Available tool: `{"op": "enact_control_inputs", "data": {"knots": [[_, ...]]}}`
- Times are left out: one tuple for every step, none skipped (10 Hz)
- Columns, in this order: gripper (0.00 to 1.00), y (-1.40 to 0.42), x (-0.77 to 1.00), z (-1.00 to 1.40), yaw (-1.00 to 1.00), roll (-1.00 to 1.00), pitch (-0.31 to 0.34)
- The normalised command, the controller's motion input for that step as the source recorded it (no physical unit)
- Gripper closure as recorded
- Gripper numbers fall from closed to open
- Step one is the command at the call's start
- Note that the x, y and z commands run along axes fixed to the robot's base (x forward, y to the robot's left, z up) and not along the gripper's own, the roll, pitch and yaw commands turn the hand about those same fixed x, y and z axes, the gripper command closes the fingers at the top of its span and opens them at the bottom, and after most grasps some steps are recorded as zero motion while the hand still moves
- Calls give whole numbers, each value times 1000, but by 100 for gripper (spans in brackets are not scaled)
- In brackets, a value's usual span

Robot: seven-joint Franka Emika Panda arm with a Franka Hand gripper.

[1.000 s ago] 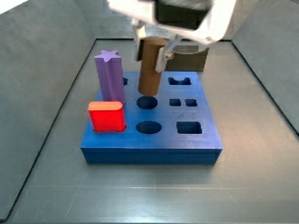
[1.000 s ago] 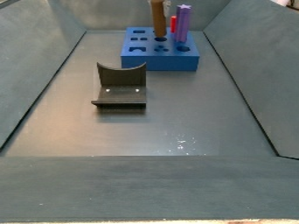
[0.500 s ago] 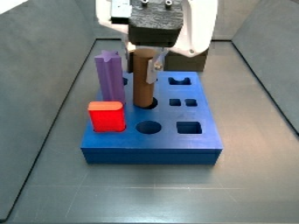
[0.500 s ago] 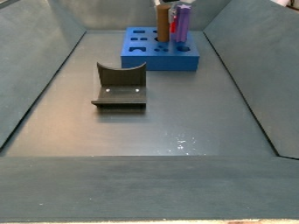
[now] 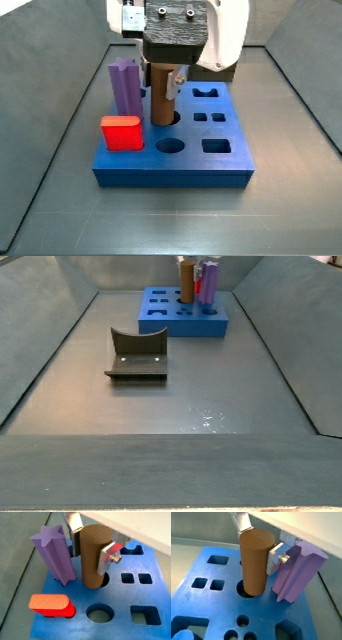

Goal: Pick up the round object. Move up. Place the round object on the fixture. Regrasp the round object. Move to above the board. Insert the round object.
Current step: Insert the round object.

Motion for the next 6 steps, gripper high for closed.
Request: {"op": "enact_control_inputs", "data": {"knots": [[100,0,0,-306,0,254,-26],[100,0,0,-377,0,180,-137],[100,0,89,-343,0,163,-23],[100,0,174,-240,0,114,0],[100,0,254,-189,0,129,0],[100,0,309,-169,0,277,49]]}}
